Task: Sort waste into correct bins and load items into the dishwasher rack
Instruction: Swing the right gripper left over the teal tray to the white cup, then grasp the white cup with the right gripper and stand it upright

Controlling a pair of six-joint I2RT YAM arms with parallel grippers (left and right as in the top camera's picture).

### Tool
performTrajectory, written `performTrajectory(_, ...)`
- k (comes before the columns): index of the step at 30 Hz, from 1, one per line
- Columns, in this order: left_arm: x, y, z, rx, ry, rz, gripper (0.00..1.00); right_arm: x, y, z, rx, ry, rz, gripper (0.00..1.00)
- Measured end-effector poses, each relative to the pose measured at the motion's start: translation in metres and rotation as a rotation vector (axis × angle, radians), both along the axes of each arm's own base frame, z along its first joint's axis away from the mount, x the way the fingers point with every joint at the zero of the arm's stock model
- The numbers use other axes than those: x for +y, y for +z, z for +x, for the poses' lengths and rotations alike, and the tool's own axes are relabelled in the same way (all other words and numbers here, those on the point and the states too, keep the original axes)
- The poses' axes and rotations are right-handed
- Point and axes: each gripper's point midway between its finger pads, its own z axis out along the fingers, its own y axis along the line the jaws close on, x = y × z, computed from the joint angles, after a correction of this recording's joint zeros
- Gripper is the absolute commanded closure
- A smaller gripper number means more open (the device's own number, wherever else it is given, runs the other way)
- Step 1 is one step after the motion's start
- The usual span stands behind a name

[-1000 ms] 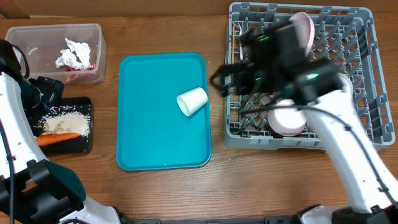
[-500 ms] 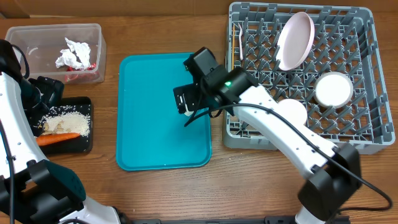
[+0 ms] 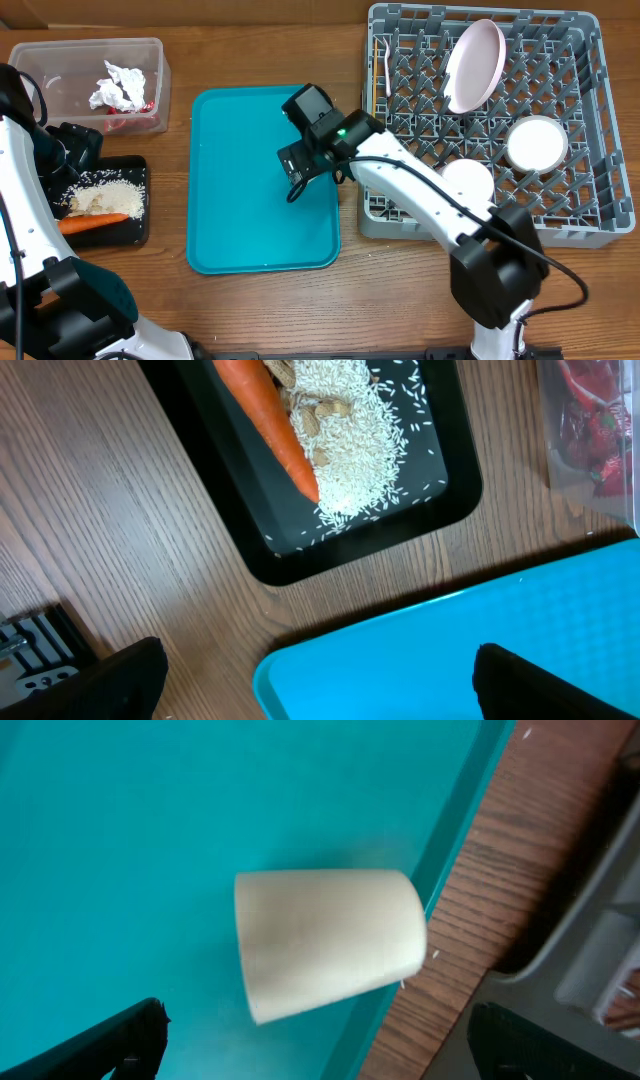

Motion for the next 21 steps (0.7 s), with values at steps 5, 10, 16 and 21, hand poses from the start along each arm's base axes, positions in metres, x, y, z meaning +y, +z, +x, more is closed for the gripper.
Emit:
performTrajectory(5,0.000,0.000,0.000,0.000,0.000,0.000,0.00,0.001,-0.020,0.002,0.022,0.012,-0.029,0.00)
performTrajectory(10,0.000,0.000,0.000,0.000,0.000,0.000,0.00,0.003,-0.020,0.005,0.011,0.015,-0.022,0.00)
performTrajectory(16,0.000,0.000,0.000,0.000,0.000,0.000,0.00,0.004,-0.032,0.004,0.032,0.018,-0.031,0.00)
performTrajectory(21,0.000,0.000,0.000,0.000,0.000,0.000,0.00,0.004,-0.052,0.003,0.065,0.019,-0.053,0.00)
